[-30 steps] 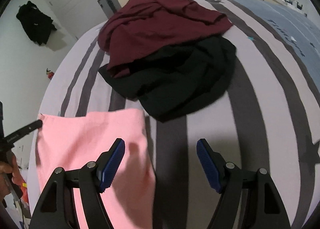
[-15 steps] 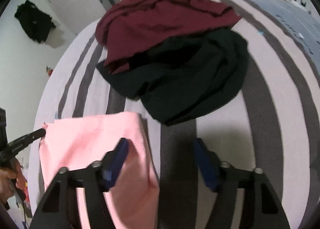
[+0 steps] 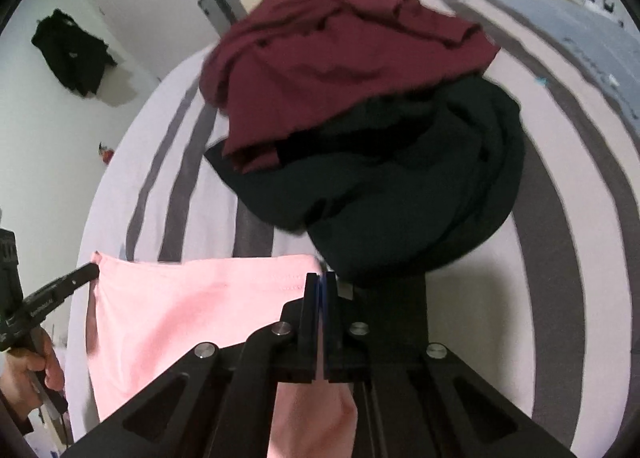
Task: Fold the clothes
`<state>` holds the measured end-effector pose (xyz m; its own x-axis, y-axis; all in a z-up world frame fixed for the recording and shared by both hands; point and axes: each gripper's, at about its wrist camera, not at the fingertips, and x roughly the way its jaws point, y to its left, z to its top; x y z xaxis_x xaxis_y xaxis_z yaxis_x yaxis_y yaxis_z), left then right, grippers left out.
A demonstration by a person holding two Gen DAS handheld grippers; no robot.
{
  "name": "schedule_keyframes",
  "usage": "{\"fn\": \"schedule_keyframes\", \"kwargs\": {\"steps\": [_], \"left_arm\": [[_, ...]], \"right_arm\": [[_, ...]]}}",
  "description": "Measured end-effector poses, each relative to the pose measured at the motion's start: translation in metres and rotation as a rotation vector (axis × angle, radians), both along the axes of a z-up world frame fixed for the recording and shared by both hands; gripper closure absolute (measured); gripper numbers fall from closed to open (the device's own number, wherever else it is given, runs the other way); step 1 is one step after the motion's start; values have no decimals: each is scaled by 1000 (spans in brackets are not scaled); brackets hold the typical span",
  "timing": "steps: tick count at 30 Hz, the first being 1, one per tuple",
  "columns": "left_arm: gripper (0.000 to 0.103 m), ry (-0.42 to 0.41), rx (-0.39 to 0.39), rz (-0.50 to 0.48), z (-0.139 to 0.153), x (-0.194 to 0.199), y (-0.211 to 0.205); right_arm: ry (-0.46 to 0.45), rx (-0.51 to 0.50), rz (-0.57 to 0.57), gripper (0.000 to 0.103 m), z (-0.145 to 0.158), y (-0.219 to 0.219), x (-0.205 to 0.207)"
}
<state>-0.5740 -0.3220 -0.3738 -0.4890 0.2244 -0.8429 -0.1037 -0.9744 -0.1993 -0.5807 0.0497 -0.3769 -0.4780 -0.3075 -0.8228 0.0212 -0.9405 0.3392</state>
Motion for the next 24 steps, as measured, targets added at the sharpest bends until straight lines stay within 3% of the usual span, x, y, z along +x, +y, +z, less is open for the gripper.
{"fn": "schedule_keyframes", "kwargs": {"steps": [7,9,12,15,20,24], "left_arm": [[99,-22,-16,23,-14,-6,-1],[99,-45,-23,35,-25,-8,-3],[99,-65,27,115,-36,-8,-17],[99,-60,35,130,-42,-6,-18],[99,-57,26,106,-39,-9,-11],[98,-72,17,131,-38,-8,-19]], "right_arm": [[62,48,-19,103,17,0,-7],[49,69,-6,103,13,-2,-12],[8,125,-32,103,-3,-4,-17],[-24,97,-77,103,-12,5,-21],[6,127,-42,103,-6,0,-16],[20,68,-21,99,1,9,-5]]}}
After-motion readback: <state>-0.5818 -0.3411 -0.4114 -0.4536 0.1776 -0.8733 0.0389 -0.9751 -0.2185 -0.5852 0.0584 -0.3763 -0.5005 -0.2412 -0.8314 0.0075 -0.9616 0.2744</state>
